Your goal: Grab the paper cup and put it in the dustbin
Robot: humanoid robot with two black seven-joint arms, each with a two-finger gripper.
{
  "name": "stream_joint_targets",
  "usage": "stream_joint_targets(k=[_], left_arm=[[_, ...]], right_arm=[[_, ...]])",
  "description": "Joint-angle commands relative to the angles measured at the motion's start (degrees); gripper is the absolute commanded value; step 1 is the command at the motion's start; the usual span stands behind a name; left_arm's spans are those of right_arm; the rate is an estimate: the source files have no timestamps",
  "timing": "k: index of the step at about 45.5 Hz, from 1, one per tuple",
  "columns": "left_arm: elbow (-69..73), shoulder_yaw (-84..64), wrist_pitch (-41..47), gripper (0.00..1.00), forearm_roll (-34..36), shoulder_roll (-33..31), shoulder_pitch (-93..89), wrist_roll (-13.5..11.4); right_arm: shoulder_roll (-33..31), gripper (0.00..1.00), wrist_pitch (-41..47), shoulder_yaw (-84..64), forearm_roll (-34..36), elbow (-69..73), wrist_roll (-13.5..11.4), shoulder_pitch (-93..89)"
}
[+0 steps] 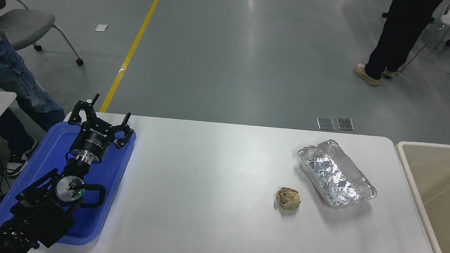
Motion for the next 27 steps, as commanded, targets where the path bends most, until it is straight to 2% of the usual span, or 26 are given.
stream_joint_targets(k=[1, 14, 27], left_arm=[[0.0, 0.05, -0.04, 1.0, 0.0, 0.0, 0.0, 0.0], [0.0, -0.04, -0.04, 1.0, 0.0, 0.0, 0.0, 0.0], [0.0, -0.04, -0.04, 1.0, 0.0, 0.0, 0.0, 0.0]], right_arm=[[2.35, 1.0, -0.02, 1.54, -3.06, 0.45, -0.11, 7.06], [5.25, 1.0, 0.77, -1.0, -7.1, 1.94, -0.11, 19.62], [9.55, 1.0, 1.82, -18.04, -11.06, 8.98, -0.11, 36.67]])
